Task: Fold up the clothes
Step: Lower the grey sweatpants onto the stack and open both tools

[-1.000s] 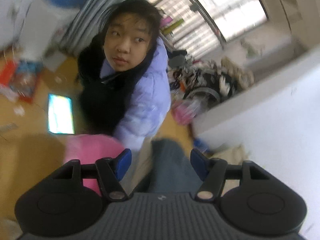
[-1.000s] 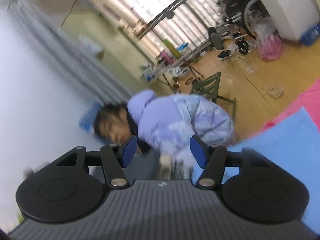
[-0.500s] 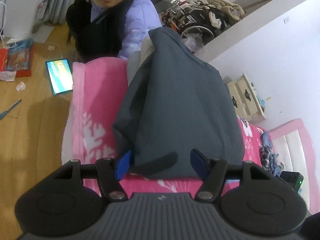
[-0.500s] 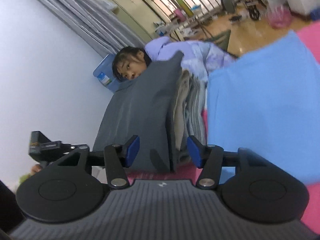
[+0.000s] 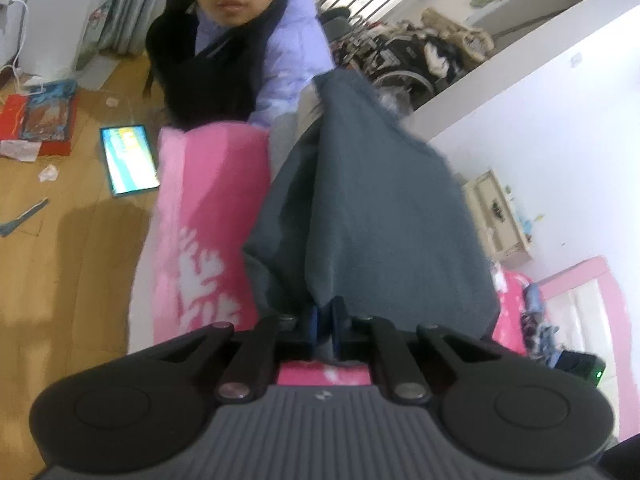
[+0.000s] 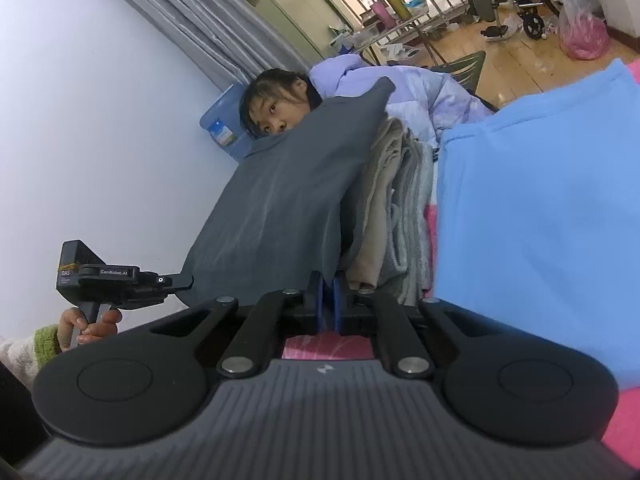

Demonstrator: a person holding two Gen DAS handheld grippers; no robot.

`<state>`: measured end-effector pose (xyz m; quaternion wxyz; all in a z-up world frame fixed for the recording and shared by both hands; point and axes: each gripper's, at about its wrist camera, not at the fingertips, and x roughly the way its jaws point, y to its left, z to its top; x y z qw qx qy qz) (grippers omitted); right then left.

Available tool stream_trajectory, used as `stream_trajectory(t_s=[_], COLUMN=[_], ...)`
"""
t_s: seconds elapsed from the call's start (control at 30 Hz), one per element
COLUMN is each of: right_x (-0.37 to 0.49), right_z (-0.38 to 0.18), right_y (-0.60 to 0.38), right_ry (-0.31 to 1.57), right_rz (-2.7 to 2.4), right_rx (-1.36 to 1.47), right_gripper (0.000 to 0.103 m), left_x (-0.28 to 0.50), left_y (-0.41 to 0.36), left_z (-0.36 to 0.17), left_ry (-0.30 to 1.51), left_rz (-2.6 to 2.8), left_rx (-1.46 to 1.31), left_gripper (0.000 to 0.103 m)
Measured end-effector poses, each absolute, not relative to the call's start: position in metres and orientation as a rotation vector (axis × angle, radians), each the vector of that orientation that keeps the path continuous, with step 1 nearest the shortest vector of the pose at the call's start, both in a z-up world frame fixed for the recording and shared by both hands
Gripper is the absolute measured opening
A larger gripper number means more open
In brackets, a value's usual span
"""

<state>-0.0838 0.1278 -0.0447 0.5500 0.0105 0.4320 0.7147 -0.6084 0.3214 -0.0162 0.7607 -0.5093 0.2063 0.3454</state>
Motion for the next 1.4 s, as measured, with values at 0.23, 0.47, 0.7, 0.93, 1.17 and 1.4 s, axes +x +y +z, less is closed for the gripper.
stream_trajectory(t_s=[0.23, 0.47, 0.7, 0.93, 1.17, 1.4], right_x=[-0.079, -0.076, -0.128, -0.174, -0.169, -0.172], right_z=[-0.055, -0.015, 0.032, 0.016, -0.006, -0.007], right_y=[0.129, 0.112, 0.151, 0.191, 0.210, 0.209], right_ry=[1.026, 0.806, 0.514, 0.484, 0.594, 0.628], right_rz=[1.583, 1.530, 1.650, 1.684, 1.620, 1.608], right_rx=[-0.046, -0.067, -0.164, -0.358, -0.417, -0.426], right_gripper=[0.007, 0.007, 0.007, 0.007, 0.002, 0.004], left_x=[-0.620, -0.615, -0.527, -0.501, -0.507, -0.509], left_y=[0.319, 0.318, 0.319, 0.329, 0.339, 0.335], left_z=[-0.012, 0.043, 0.051, 0.015, 0.009, 0.007], left_ry=[0.524, 0.465, 0.482, 0.573, 0.551, 0.550], left_rz=[0.841, 0.873, 0.674, 0.731, 0.760, 0.764], left_rx=[-1.071, -0.878, -0.715, -0.684, -0.728, -0.722], left_gripper=[0.039, 0.041, 0.043, 0.038, 0.037, 0.037])
